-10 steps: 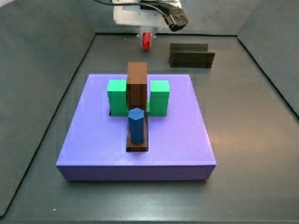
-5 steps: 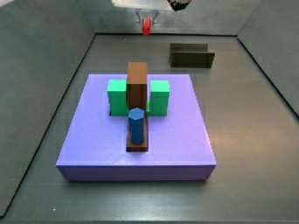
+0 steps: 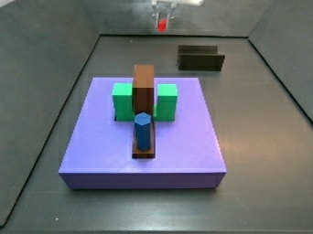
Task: Pick up the red object. Move up. Place the red object on the fixture. Regrasp the red object. Move to above the board. Insert the red object.
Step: Place the red object on the fixture.
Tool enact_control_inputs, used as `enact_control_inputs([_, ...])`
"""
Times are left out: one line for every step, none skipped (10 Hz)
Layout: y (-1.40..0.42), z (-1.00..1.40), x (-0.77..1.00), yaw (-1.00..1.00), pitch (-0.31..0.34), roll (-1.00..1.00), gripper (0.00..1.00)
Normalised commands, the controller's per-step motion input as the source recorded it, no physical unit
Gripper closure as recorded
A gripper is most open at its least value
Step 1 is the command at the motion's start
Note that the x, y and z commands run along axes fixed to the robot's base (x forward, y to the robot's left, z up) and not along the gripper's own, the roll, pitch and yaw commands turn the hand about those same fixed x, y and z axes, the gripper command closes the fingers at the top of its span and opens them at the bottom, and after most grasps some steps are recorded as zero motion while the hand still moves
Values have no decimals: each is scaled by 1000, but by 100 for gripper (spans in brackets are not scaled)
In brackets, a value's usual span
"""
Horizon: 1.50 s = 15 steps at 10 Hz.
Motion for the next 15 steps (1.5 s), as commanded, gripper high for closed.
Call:
enact_control_inputs([0, 263, 203, -414, -309, -1000, 100])
enact_control_inputs([0, 257, 200, -411, -326, -1000, 100])
enact_control_inputs([0, 251, 203, -411, -326, -1000, 100])
enact_control_inputs([0, 217, 389, -337, -226, -1000, 100])
enact_control_inputs([0, 217, 449, -300, -183, -1000, 100])
enact_control_inputs([0, 249, 423, -323, -200, -1000, 100])
enact_control_inputs([0, 246, 426, -320, -203, -1000, 100])
enact_control_inputs([-3, 169, 494, -277, -143, -1000, 100])
enact_control_inputs([-263, 11, 646, -137, 0, -803, 100])
enact_control_inputs([-409, -91, 866, 0, 200, -626, 100])
enact_control_inputs([-397, -189, 883, 54, 274, -600, 100])
enact_control_inputs([-351, -243, 851, 120, 306, -609, 100])
enact_control_inputs([-249, -271, 826, 194, 366, -443, 100])
enact_control_inputs([-234, -237, 803, 257, 397, -346, 100])
enact_control_inputs([-211, -200, 820, 257, 389, -300, 100])
